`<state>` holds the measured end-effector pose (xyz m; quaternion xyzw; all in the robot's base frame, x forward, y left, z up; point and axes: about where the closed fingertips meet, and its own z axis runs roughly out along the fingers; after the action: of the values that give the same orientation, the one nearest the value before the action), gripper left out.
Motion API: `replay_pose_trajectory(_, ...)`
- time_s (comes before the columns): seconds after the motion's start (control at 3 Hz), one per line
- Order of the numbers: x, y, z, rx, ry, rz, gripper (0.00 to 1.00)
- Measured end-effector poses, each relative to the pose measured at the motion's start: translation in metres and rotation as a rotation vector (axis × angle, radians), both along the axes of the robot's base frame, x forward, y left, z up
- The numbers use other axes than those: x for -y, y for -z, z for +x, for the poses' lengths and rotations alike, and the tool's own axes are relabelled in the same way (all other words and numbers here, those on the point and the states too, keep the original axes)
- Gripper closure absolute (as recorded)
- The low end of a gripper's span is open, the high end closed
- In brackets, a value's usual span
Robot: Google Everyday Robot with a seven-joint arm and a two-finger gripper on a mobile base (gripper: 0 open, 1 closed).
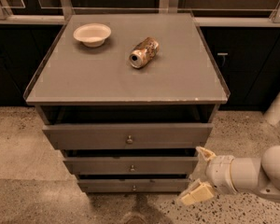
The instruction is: Open middle drawer
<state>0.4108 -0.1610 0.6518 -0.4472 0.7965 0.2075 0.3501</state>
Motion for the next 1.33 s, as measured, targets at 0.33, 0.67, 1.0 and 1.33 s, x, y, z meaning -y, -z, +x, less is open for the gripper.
replay_pose_trajectory(0.33,-0.002,0.023,0.009,0.030,0.053,0.076,0.00)
replay_pose_trajectory(0.67,-0.010,0.061,0.020,0.034,0.067,0.158,0.00)
replay_pose_trajectory(1.0,-0.021,0.092,0.027,0.018,0.064,0.212,0.00)
replay_pose_trajectory(1.33,-0.022,0.096,0.025,0.010,0.064,0.220,0.00)
